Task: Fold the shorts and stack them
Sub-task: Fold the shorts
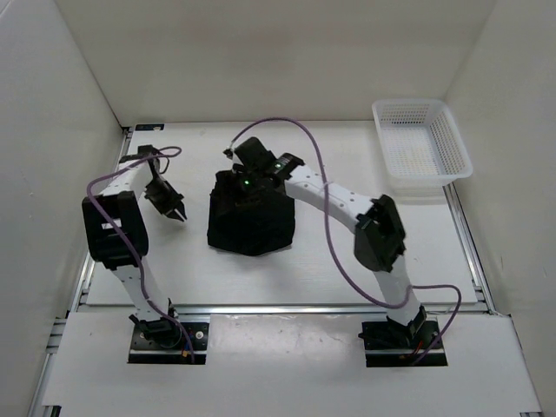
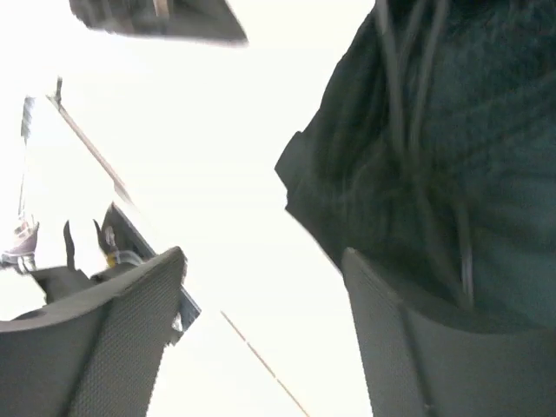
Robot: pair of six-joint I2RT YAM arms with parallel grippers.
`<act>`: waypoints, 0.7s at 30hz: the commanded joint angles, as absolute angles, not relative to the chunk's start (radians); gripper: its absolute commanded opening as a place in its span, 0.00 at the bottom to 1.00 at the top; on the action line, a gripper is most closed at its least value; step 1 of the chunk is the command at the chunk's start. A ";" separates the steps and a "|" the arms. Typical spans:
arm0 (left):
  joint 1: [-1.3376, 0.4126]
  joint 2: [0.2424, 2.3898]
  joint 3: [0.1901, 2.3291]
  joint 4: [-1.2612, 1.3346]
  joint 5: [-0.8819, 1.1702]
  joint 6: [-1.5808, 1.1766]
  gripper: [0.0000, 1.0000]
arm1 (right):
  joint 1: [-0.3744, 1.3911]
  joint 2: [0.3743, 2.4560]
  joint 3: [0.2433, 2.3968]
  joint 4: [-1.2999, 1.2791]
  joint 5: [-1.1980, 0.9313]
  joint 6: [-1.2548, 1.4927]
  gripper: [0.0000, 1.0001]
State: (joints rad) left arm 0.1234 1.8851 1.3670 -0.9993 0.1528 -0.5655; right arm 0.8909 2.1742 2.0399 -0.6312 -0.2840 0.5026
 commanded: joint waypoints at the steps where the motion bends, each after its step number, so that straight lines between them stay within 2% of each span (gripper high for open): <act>1: 0.112 1.772 1.442 -1.060 0.121 -0.517 0.23 | 0.841 1.911 1.834 -0.523 -0.301 0.468 0.70; 2: 0.083 1.750 1.459 -1.060 0.121 -0.494 0.23 | 0.819 1.872 1.699 -0.491 -0.287 0.482 0.65; 3: 0.062 1.738 1.468 -1.069 0.108 -0.485 0.25 | 0.799 1.838 1.639 -0.491 -0.270 0.495 0.52; 5: -0.015 1.720 1.500 -1.080 0.086 -0.457 0.26 | 0.733 1.744 1.487 -0.482 -0.214 0.526 0.36; 6: -0.043 1.706 1.511 -1.080 0.086 -0.457 0.26 | 0.689 1.689 1.442 -0.482 -0.200 0.535 0.24; 8: -0.140 1.706 1.557 -1.089 0.086 -0.445 0.26 | 0.648 1.643 1.340 -0.482 -0.190 0.549 0.16; 10: -0.237 1.761 1.598 -1.089 0.075 -0.445 0.26 | 0.592 1.595 1.292 -0.492 -0.179 0.569 0.15; 13: -0.290 1.839 1.678 -1.101 0.040 -0.482 0.19 | 0.557 1.556 1.252 -0.512 -0.158 0.569 0.14; 14: -0.290 1.894 1.701 -1.101 0.040 -0.482 0.14 | 0.545 1.543 1.240 -0.537 -0.149 0.580 0.14; 21: -0.209 2.129 1.743 -1.025 0.072 -0.434 0.11 | 0.506 1.489 1.200 -0.592 -0.107 0.589 0.14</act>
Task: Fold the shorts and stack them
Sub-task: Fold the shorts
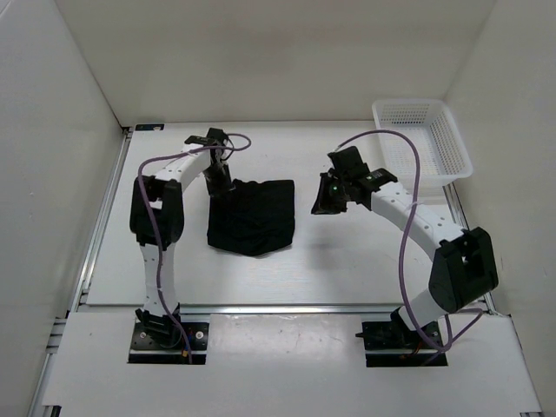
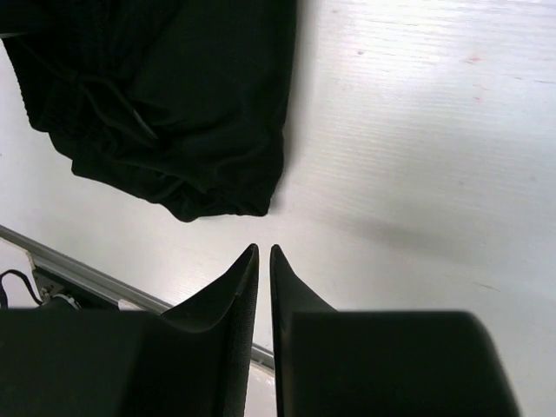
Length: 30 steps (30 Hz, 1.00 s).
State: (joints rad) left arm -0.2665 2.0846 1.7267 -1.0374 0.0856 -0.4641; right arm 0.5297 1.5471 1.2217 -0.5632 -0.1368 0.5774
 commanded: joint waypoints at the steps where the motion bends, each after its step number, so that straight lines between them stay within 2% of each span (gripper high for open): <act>1: -0.196 2.141 1.729 -1.025 0.081 -0.434 0.11 | 0.494 1.479 1.200 -0.606 -0.107 0.589 0.14; 8: -0.161 2.186 1.703 -0.980 0.138 -0.416 0.11 | 0.454 1.442 1.175 -0.626 -0.107 0.571 0.14; 12: -0.161 2.100 1.735 -1.026 0.138 -0.416 0.11 | 0.454 1.416 1.213 -0.679 -0.063 0.537 0.18; 14: -0.161 2.059 1.762 -1.072 0.138 -0.407 0.11 | 0.443 1.399 1.245 -0.721 -0.032 0.528 0.29; 16: -0.161 1.985 1.787 -1.104 0.114 -0.396 0.14 | 0.420 1.362 1.276 -0.770 0.029 0.518 0.46; 17: -0.161 1.959 1.796 -1.121 0.103 -0.396 0.17 | 0.411 1.347 1.285 -0.785 0.053 0.518 0.72; 18: -0.161 1.933 1.805 -1.158 0.083 -0.385 0.19 | 0.393 1.310 1.295 -0.802 0.084 0.509 0.79; 19: -0.152 1.878 1.815 -1.175 0.071 -0.385 0.21 | 0.382 1.290 1.308 -0.836 0.154 0.509 0.91; 23: -0.130 1.723 1.842 -1.230 0.008 -0.385 0.28 | 0.302 1.183 1.319 -0.905 0.262 0.488 1.00; 26: -0.121 1.555 1.788 -1.198 0.021 -0.385 0.37 | 0.223 1.108 1.319 -0.954 0.328 0.465 1.00; 27: -0.121 1.505 1.761 -1.177 0.049 -0.385 0.37 | 0.184 1.097 1.309 -0.965 0.337 0.465 1.00; 28: -0.121 1.456 1.731 -1.154 0.063 -0.400 0.46 | 0.169 1.088 1.308 -0.974 0.337 0.453 1.00; 30: -0.121 1.300 1.615 -1.067 0.075 -0.437 0.53 | 0.135 1.059 1.275 -0.992 0.360 0.453 1.00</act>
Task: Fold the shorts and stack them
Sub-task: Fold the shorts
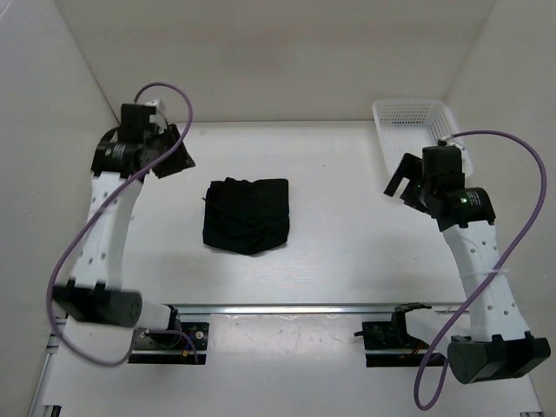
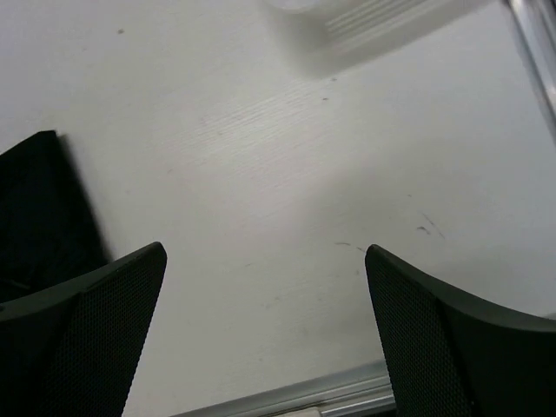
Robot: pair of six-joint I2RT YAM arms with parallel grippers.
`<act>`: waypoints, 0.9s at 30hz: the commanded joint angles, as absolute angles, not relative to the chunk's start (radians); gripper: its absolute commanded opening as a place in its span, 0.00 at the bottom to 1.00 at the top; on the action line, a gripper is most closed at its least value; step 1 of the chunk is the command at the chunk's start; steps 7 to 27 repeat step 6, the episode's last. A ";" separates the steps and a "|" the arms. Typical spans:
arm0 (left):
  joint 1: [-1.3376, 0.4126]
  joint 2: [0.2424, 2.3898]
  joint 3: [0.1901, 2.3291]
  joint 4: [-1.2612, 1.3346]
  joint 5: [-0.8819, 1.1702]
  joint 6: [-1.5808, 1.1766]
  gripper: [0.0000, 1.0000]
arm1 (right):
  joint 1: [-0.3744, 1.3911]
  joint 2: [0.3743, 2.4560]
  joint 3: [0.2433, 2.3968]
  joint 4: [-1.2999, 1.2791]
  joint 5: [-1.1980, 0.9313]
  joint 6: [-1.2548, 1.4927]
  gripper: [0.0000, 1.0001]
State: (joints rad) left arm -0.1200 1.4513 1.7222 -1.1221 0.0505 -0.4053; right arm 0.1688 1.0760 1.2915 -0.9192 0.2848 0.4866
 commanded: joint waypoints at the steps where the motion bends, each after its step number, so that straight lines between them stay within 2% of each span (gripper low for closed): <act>1: -0.121 1.249 1.574 -1.043 0.075 -0.452 0.53 | 0.135 1.048 1.261 -0.992 0.360 0.443 1.00; 3: -0.121 1.120 1.492 -1.028 0.075 -0.500 0.61 | 0.126 1.009 1.221 -0.992 0.360 0.443 1.00; 5: -0.121 1.030 1.465 -1.028 0.116 -0.512 0.61 | 0.126 0.976 1.198 -0.992 0.339 0.443 1.00; 6: -0.121 1.007 1.465 -1.038 0.127 -0.512 0.66 | 0.126 0.967 1.178 -0.992 0.339 0.443 1.00; 27: -0.121 1.007 1.465 -1.038 0.127 -0.512 0.66 | 0.126 0.967 1.178 -0.992 0.339 0.443 1.00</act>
